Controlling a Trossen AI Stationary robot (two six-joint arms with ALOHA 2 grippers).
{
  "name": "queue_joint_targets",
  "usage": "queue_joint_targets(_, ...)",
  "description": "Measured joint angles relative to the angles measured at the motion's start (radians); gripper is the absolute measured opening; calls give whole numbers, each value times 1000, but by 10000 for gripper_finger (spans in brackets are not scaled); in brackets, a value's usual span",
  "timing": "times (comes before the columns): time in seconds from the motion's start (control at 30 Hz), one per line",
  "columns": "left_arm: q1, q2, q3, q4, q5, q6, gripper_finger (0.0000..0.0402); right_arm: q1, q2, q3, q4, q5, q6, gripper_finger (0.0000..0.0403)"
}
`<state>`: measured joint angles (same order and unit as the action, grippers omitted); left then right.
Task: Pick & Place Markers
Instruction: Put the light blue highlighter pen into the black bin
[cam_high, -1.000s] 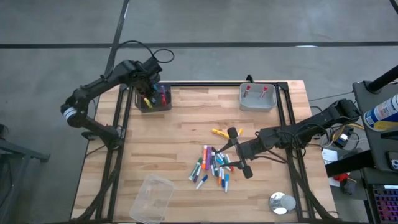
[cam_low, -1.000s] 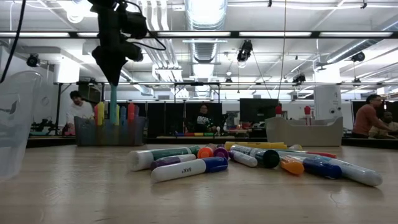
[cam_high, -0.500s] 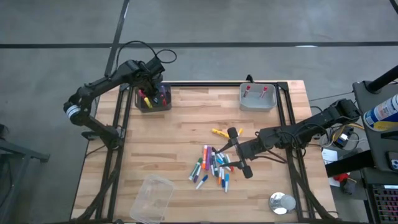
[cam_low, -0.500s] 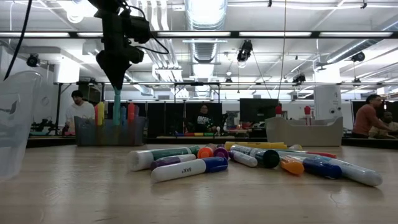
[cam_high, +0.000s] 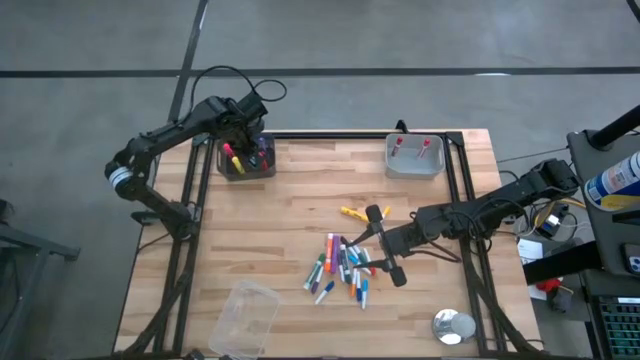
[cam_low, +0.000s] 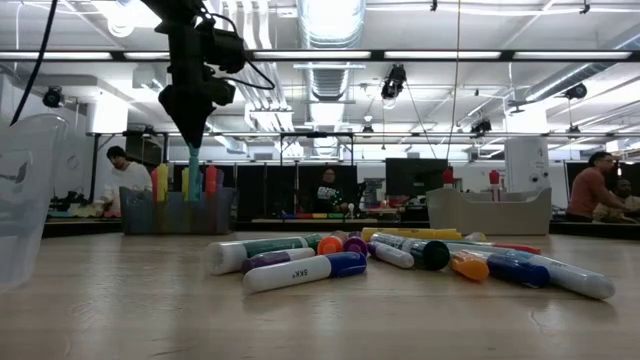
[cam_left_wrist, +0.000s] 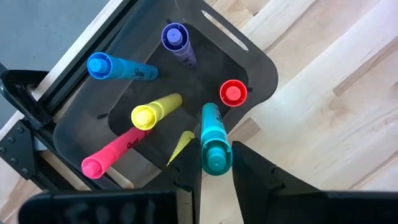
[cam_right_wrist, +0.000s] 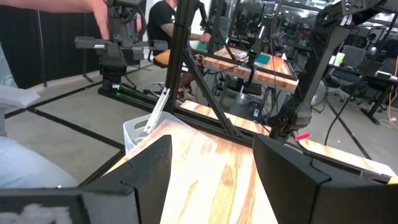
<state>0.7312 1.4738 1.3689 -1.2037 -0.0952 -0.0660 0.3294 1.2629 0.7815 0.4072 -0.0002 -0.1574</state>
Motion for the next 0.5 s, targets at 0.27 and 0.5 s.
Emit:
queue_joint_targets(0.27,2,0,0,0,0,8,68,0,0,0,0,-1,0,219)
queue_joint_targets(0.5,2,0,-1,0,-1,14,68,1,0,0,0,-2,0,219)
